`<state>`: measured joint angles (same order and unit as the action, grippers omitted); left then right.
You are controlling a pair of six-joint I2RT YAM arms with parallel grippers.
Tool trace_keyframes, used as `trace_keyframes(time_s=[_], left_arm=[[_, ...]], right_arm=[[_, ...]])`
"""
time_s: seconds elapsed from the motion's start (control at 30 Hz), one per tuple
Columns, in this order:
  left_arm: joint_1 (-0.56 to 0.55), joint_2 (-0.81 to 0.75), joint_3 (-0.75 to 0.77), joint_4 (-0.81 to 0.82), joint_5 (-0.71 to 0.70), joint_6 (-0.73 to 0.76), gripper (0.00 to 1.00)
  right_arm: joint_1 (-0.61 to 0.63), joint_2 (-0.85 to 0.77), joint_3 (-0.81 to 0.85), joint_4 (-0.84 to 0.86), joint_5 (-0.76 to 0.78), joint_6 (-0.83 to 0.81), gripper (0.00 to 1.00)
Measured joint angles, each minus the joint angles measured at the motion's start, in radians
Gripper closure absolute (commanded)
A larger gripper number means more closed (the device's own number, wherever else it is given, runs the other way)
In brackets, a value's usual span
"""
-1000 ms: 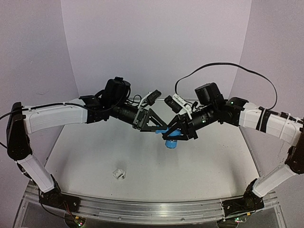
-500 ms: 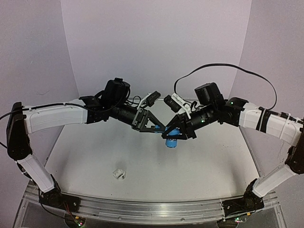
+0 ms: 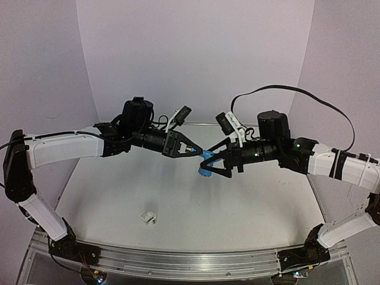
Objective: Install the water faucets
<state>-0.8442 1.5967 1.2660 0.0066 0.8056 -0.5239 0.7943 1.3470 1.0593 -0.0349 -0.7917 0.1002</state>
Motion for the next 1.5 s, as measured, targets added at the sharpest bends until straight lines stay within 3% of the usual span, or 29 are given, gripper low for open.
trace_keyframes(time_s=[0.23, 0.47, 0.57, 0.63, 0.7, 0.9, 1.13, 1.4, 1.43, 1.47, 1.5], left_arm=[[0.021, -0.076, -0.090, 0.045, -0.015, -0.056, 1.00], [0.020, -0.099, -0.099, 0.104, -0.021, -0.097, 1.00], [0.020, -0.101, -0.115, 0.166, -0.036, -0.138, 1.00], [0.020, -0.104, -0.128, 0.197, -0.049, -0.159, 1.00], [0.020, -0.105, -0.141, 0.224, -0.063, -0.181, 1.00], [0.020, -0.118, -0.158, 0.261, -0.101, -0.208, 1.00], [0.020, -0.154, -0.176, 0.291, -0.128, -0.219, 1.00], [0.021, -0.158, -0.183, 0.308, -0.129, -0.228, 1.00], [0.021, -0.158, -0.183, 0.309, -0.129, -0.230, 1.00], [0.022, -0.159, -0.183, 0.309, -0.131, -0.232, 1.00], [0.023, -0.160, -0.183, 0.308, -0.132, -0.236, 1.00]], right_arm=[[-0.101, -0.063, -0.076, 0.098, 0.201, 0.178, 0.02], [-0.159, -0.012, -0.089, 0.264, 0.001, 0.331, 0.03], [-0.149, 0.013, -0.105, 0.368, -0.072, 0.405, 0.12], [-0.135, 0.026, -0.111, 0.437, -0.094, 0.450, 0.33], [-0.115, 0.041, -0.112, 0.504, -0.102, 0.475, 0.43], [-0.082, 0.105, -0.110, 0.603, -0.111, 0.537, 0.41], [-0.075, 0.165, -0.088, 0.638, -0.125, 0.565, 0.56], [-0.060, 0.204, -0.043, 0.673, -0.146, 0.585, 0.59], [-0.058, 0.209, -0.037, 0.674, -0.150, 0.586, 0.63], [-0.058, 0.212, -0.035, 0.677, -0.151, 0.586, 0.89], [-0.058, 0.215, -0.032, 0.681, -0.155, 0.583, 1.00]])
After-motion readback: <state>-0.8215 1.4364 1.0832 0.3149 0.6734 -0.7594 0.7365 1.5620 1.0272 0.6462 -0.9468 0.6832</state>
